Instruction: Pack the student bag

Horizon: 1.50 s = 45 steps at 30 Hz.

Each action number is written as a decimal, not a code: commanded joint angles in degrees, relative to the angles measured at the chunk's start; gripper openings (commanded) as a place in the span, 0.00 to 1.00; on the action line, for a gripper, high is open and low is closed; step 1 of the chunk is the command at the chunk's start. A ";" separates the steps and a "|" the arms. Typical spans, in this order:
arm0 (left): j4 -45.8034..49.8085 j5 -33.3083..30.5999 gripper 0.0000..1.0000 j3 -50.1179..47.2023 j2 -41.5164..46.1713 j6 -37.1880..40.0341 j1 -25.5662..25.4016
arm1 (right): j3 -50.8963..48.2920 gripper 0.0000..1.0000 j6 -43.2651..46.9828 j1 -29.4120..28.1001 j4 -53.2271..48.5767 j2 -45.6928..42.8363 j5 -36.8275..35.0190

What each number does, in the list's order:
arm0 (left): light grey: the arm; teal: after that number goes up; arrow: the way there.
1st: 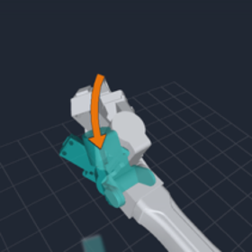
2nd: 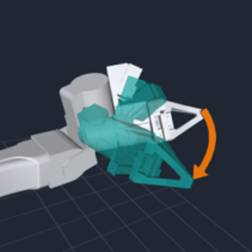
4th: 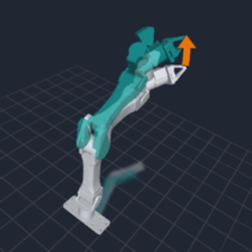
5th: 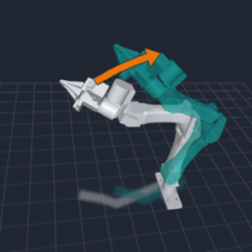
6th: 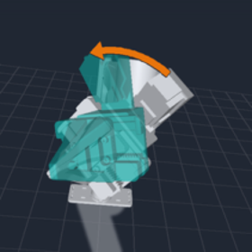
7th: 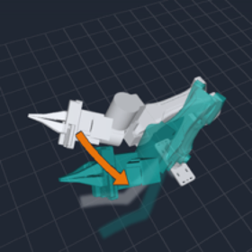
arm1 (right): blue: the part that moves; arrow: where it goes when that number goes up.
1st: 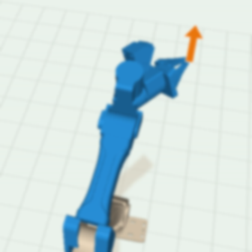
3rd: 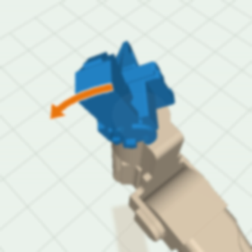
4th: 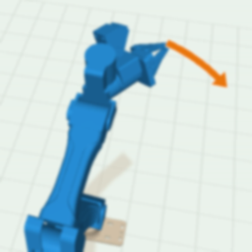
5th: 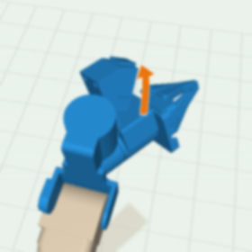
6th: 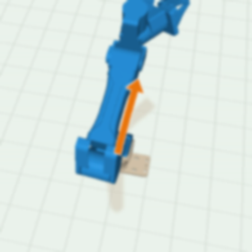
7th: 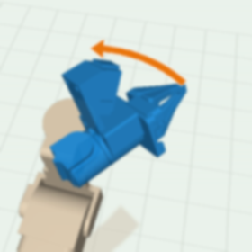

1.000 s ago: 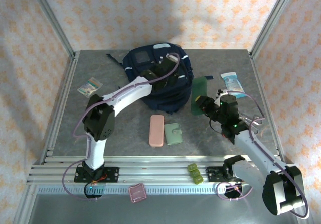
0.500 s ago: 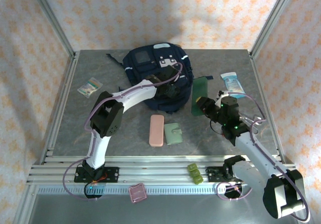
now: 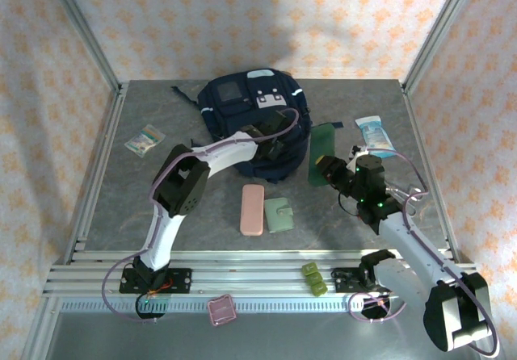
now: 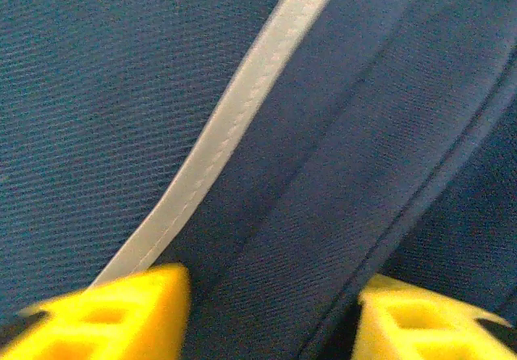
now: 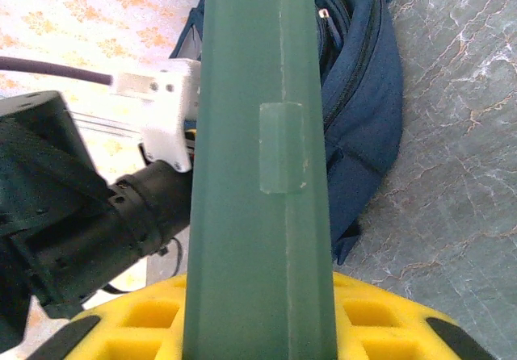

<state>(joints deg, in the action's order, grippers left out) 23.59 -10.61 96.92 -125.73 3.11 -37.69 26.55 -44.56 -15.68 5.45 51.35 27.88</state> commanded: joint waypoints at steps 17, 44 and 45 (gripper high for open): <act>4.25 -3.04 0.00 9.63 7.27 0.16 2.53 | -0.95 0.27 -0.62 0.23 2.72 -1.35 -2.04; 5.73 0.43 0.00 16.13 21.02 -3.81 1.79 | 24.62 0.26 -6.90 -9.07 22.83 42.53 17.68; 5.60 0.63 0.00 15.81 21.51 -3.86 1.75 | 27.37 0.26 -7.18 -9.47 23.25 45.75 18.65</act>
<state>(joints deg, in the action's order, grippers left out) 35.38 -9.23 111.94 -111.20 0.95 -34.94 48.51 -49.95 -24.29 22.96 92.07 42.30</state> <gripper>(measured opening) 0.046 0.293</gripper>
